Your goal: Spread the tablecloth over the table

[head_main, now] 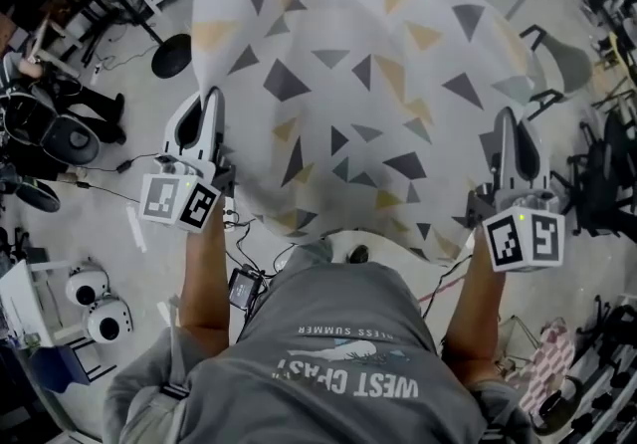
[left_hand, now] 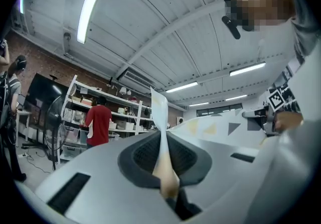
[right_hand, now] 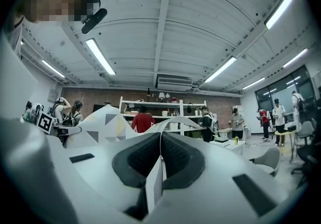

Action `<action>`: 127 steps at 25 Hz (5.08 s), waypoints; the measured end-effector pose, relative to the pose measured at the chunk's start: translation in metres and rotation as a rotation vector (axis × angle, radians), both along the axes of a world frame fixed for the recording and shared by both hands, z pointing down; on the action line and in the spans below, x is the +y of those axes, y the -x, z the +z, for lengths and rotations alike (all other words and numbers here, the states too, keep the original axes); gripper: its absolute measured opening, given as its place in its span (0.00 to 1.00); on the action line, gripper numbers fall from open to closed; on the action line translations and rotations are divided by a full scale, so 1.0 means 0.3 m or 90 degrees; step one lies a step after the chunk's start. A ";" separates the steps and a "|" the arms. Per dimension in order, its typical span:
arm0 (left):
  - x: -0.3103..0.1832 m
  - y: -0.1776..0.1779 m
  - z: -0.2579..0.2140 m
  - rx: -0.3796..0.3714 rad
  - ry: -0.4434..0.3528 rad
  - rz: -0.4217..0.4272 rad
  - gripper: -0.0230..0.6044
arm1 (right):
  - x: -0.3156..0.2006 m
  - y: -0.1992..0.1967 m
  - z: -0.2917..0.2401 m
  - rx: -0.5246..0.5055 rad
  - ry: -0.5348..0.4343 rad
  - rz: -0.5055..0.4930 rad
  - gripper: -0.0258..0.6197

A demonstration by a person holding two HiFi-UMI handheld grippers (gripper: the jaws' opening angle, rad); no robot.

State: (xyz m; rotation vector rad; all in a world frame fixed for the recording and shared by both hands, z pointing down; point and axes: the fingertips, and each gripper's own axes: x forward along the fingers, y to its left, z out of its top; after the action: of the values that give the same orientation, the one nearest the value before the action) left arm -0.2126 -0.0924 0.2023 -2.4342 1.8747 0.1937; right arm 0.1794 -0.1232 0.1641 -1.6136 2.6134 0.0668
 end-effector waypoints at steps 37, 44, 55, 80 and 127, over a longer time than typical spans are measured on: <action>-0.743 0.147 0.789 -0.026 0.282 0.032 0.07 | -0.631 -0.138 0.810 0.120 0.284 0.126 0.06; -0.900 0.173 1.015 -0.057 0.376 0.014 0.07 | -0.812 -0.178 1.043 0.143 0.352 0.115 0.06; -1.053 0.213 1.357 -0.094 0.502 -0.008 0.08 | -1.037 -0.203 1.470 0.227 0.474 0.073 0.07; -1.021 0.423 1.701 -0.100 0.633 -0.121 0.09 | -1.281 -0.282 1.918 0.202 0.663 0.058 0.12; -0.787 0.360 1.730 -0.318 0.586 -0.079 0.40 | -1.049 -0.129 1.903 0.303 0.641 0.088 0.24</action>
State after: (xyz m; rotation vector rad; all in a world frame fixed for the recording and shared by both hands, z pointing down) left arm -0.3205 -0.3283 0.7213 -2.3902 2.0970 -1.4273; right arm 0.2181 -0.4378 0.7350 -2.2484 3.0897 -1.1708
